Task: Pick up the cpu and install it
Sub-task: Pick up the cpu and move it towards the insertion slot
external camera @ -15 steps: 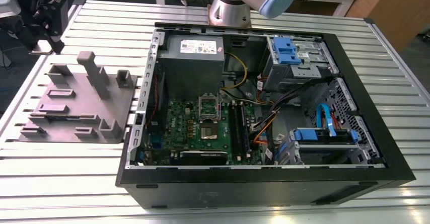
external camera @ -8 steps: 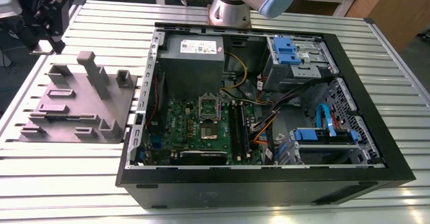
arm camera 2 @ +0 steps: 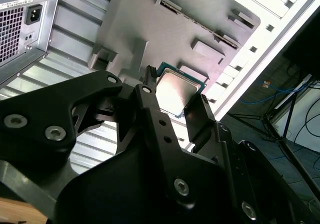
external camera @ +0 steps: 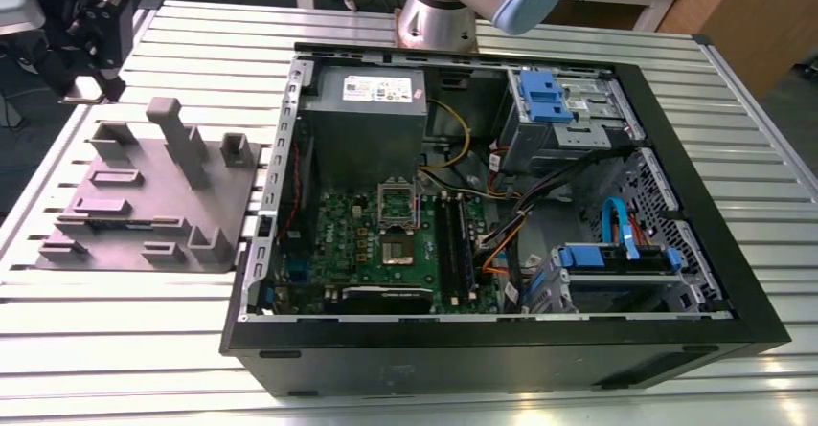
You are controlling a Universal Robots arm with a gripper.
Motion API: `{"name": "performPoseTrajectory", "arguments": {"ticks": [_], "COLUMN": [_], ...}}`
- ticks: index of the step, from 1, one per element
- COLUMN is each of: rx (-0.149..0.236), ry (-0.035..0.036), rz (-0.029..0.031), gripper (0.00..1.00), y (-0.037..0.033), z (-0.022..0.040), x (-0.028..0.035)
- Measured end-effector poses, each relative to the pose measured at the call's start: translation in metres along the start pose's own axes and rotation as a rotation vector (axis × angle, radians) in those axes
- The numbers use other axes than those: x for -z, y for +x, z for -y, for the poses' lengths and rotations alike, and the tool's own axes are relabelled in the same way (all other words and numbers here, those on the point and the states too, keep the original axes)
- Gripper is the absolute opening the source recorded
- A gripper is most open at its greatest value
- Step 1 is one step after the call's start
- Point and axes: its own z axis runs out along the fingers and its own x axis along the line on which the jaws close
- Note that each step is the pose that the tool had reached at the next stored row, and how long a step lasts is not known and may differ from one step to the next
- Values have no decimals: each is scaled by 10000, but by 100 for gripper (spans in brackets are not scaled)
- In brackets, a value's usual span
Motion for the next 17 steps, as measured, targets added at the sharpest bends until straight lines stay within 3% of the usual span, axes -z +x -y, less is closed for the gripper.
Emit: {"name": "performPoseTrajectory", "arguments": {"ticks": [17], "rx": [0], "ry": [0], "rz": [0], "gripper": [47], "y": [-61], "z": [-3], "x": [1]}}
